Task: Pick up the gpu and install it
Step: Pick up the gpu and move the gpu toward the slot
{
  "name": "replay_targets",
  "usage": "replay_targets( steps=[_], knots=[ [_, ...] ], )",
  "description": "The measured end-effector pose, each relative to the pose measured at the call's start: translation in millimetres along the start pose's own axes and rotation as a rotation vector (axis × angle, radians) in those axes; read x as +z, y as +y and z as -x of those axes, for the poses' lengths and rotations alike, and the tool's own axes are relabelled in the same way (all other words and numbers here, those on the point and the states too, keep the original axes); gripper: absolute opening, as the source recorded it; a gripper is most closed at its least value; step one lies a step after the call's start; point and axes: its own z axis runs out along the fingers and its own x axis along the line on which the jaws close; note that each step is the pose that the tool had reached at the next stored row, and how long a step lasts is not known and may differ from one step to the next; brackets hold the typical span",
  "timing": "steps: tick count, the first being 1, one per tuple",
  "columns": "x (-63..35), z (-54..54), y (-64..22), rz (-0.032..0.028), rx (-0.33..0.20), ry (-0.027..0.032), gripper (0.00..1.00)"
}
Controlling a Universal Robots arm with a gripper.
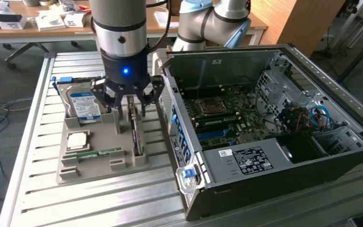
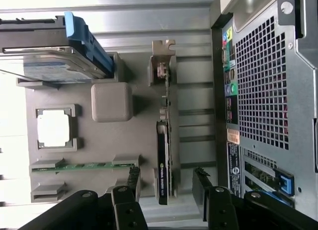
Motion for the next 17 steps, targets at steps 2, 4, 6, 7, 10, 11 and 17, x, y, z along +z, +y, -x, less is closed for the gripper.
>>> replay_targets(
  steps=[2, 4, 6, 7, 10, 11, 17],
  knots=[
    [3.5, -0.1, -0.2, 0.0, 0.0, 0.0, 0.55],
    [4.1, -0.1, -0.2, -0.0001, 0.0, 0.0, 0.55],
    [4.1, -0.1, -0.2, -0.0001, 0.0, 0.0001, 0.55],
    [4.1, -0.1, -0.2, -0.0001, 0.0, 0.0001, 0.55],
    [4.4, -0.1, -0.2, 0.0, 0.0, -0.0001, 0.55],
    [5.4, -0.1, -0.2, 0.0004, 0.0, -0.0004, 0.55],
    [16.0, -0.3, -0.8, 0.0001, 0.0, -0.0001, 0.55]
  ],
)
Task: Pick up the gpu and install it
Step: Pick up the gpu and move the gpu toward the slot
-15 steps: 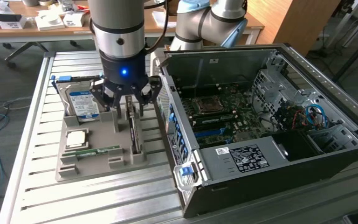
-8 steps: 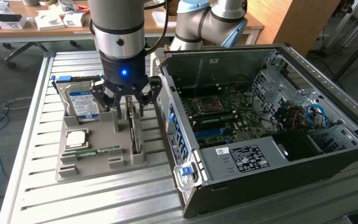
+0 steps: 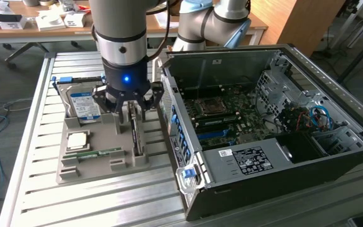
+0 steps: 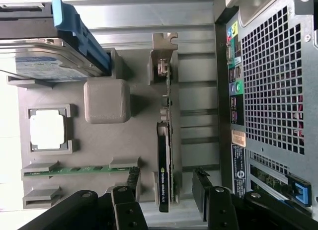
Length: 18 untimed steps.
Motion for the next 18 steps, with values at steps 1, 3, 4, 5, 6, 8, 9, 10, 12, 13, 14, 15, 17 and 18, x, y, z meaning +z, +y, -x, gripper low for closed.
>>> replay_targets(
  steps=[1, 3, 4, 5, 6, 8, 9, 10, 12, 13, 14, 15, 17, 18],
  knots=[
    [1.8, -0.1, -0.1, -0.0001, 0.0, 0.0, 0.55],
    [5.4, -0.1, -0.3, 0.0, 0.0, 0.0001, 0.55],
    [7.1, -0.2, -0.4, -0.0001, 0.0, 0.0001, 0.55],
    [8.9, -0.2, -0.5, -0.0001, 0.0, 0.0001, 0.55],
    [10.7, -0.3, -0.6, 0.0, 0.0, 0.0001, 0.55],
    [14.0, -0.3, -0.7, 0.0, 0.0, 0.0, 0.55],
    [15.8, -0.3, -0.8, 0.0, 0.0, 0.0, 0.55],
    [17.5, -0.4, -0.9, -0.0001, 0.0, 0.0001, 0.55],
    [21.1, -0.5, -1.1, 0.0, 0.0, 0.0, 0.55],
    [22.9, -0.5, -1.2, 0.0, 0.0, 0.0, 0.55],
    [24.8, -0.5, -1.3, -0.0001, 0.0, 0.0001, 0.55],
    [26.6, -0.6, -1.4, -0.0001, 0.0, 0.0001, 0.55],
    [30.2, -0.7, -1.6, -0.0001, 0.0, 0.0001, 0.55],
    [32.0, -0.7, -1.7, -0.0001, 0.0, 0.0001, 0.55]
  ],
)
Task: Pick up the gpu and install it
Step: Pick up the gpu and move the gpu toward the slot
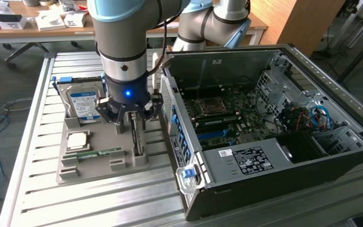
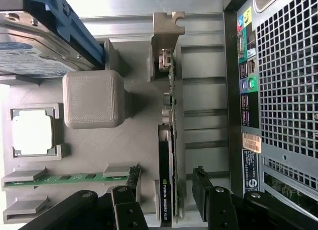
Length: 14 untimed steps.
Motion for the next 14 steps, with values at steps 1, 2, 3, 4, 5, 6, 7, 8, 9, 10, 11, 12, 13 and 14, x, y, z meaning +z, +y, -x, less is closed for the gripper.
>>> replay_targets(
  steps=[1, 2, 3, 4, 5, 6, 7, 8, 9, 10, 11, 12, 13, 14],
  knots=[
    [1.5, 0.0, -0.1, 0.0, 0.0, 0.0, 0.55],
    [2.1, 0.0, -0.1, 0.0, 0.0, 0.0, 0.55],
    [2.2, -0.1, -0.1, -0.0002, 0.0, 0.0002, 0.55],
    [2.2, -0.1, -0.1, -0.0003, 0.0, 0.0002, 0.55],
    [2.3, -0.1, -0.1, -0.0002, 0.0, 0.0002, 0.55],
    [2.6, -0.1, 0.0, 0.0, 0.0, -0.0001, 0.55],
    [3.0, -0.1, 0.5, 0.0002, 0.0, -0.0002, 0.55],
    [3.4, -0.2, 1.5, 0.0002, 0.0, -0.0002, 0.55],
    [3.7, -0.3, 2.7, 0.0, 0.0, -0.0001, 0.55],
    [4.1, -0.4, 4.1, 0.0001, 0.0, 0.0, 0.55],
    [4.7, -0.5, 5.3, 0.0004, 0.0, -0.0001, 0.55],
    [5.3, -0.6, 6.0, 0.0004, 0.0, -0.0001, 0.55],
    [6.5, -0.6, 6.1, 0.0005, 0.0, -0.0002, 0.55],
    [8.1, -0.6, 6.1, 0.0004, 0.0, 0.0, 0.55]
  ],
)
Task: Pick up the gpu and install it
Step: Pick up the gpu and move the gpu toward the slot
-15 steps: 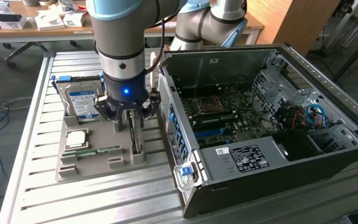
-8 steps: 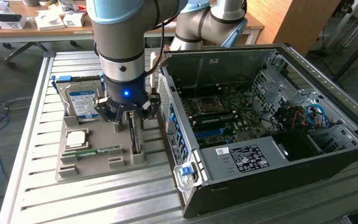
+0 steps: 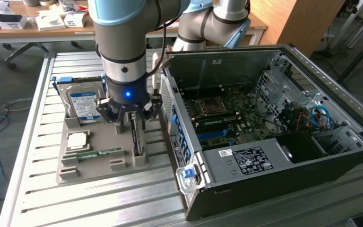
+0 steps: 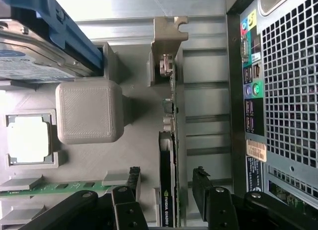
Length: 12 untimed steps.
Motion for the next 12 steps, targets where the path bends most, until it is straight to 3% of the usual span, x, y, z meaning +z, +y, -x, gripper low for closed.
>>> replay_targets(
  steps=[6, 12],
  knots=[
    [8.9, -0.3, 0.0, 0.0003, 0.0, 0.0, 0.55],
    [9.6, -0.5, 1.3, 0.0007, 0.0, -0.0001, 0.55]
  ],
)
